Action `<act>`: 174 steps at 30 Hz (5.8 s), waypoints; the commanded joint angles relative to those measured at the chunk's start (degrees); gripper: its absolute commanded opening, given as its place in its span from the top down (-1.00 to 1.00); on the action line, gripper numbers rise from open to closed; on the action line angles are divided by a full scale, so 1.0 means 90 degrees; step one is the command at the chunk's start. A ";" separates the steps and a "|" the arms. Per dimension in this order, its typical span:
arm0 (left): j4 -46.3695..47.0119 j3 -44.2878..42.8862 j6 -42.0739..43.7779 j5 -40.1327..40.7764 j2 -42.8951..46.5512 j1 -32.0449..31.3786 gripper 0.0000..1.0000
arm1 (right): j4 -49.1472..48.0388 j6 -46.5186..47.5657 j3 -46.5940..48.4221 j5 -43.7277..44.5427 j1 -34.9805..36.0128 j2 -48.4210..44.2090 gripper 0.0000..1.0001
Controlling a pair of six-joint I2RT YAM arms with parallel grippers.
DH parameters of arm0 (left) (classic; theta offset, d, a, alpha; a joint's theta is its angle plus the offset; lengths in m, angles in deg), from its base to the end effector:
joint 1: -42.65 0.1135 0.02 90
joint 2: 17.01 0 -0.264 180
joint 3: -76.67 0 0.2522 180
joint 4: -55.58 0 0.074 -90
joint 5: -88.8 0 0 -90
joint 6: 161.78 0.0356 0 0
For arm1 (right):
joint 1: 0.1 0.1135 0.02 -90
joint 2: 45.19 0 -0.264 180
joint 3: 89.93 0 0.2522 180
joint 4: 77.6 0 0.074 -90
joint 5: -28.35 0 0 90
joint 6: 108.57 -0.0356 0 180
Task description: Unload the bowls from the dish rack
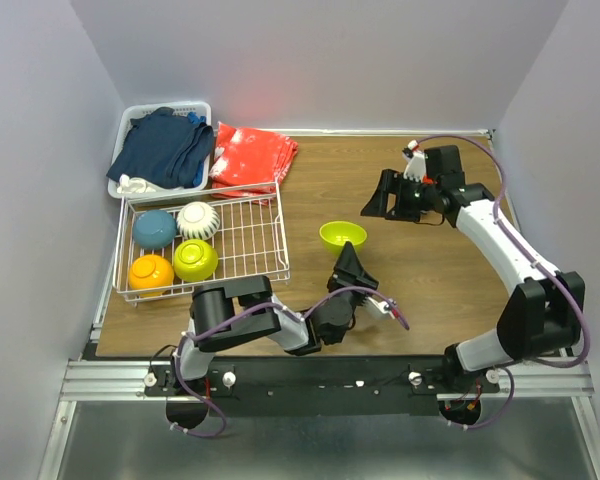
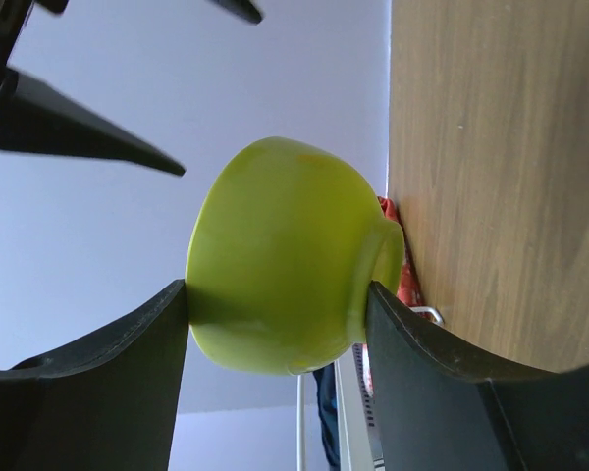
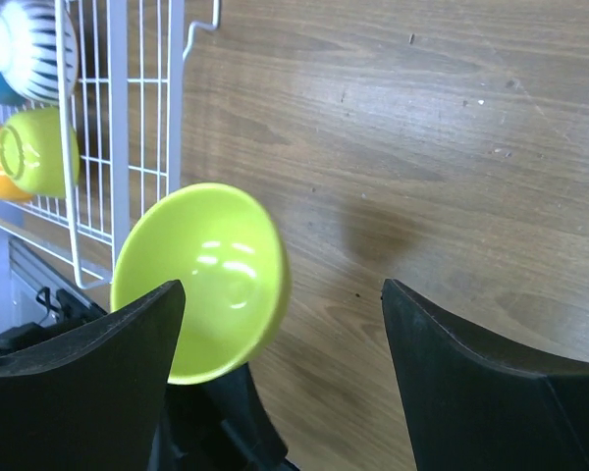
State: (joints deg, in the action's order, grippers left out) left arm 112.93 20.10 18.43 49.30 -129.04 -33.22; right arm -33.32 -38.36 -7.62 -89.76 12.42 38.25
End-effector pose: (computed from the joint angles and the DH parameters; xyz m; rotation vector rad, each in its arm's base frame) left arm 0.1142 -0.3411 0.1537 1.3567 0.8793 0.8675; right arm 0.3048 0.0849 0.2957 -0.0934 2.4041 0.8485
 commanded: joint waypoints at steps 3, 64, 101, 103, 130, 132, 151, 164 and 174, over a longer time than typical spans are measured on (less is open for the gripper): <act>0.2645 0.0000 0.0532 -0.0084 -0.0277 -0.0056 0.34 | 0.1284 0.0363 0.0878 0.0233 0.0221 0.0718 -0.72; -0.3289 -0.0585 -0.6316 -0.0259 0.1499 0.0022 -0.98 | -0.1838 -0.0047 0.1182 0.4023 0.0309 0.2349 0.99; -1.1963 -0.1415 -1.1958 -0.2780 0.5632 0.5384 -0.98 | -0.1702 -0.0447 0.1114 0.3154 0.0250 0.2148 -0.40; -1.2071 -0.1474 -1.1996 -0.2731 0.5563 0.5423 -0.98 | -0.1809 -0.0545 0.0764 0.2639 0.0250 0.1854 -0.51; -1.2725 -0.1551 -1.2582 -0.2955 0.4079 0.6370 -0.97 | -0.3313 -0.0858 -0.1426 0.1191 0.0289 -0.0169 -0.81; -1.2939 -0.1746 -1.2651 -0.2868 0.3932 0.6360 -0.97 | -0.3294 -0.0809 -0.1406 0.1132 0.0280 -0.0150 -0.81; -1.4337 -0.2822 -1.2670 -0.1091 0.2302 0.5394 -0.97 | -0.3206 -0.0701 -0.1474 0.1142 0.0319 -0.0306 -0.80; -1.4337 -0.2617 -1.2719 -0.0514 0.1881 0.5189 -0.97 | -0.3313 -0.0701 -0.1562 0.1132 0.0309 -0.0296 -0.80; -1.4415 -0.2529 -1.2865 -0.0260 0.1501 0.5091 -0.97 | -0.3323 -0.0672 -0.1582 0.1161 0.0309 -0.0287 -0.80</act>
State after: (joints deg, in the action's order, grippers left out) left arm -15.77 -3.70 -95.29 43.33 -114.26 13.14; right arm -61.86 -45.49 -21.08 -78.90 14.95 36.59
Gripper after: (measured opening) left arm 0.989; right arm 0.903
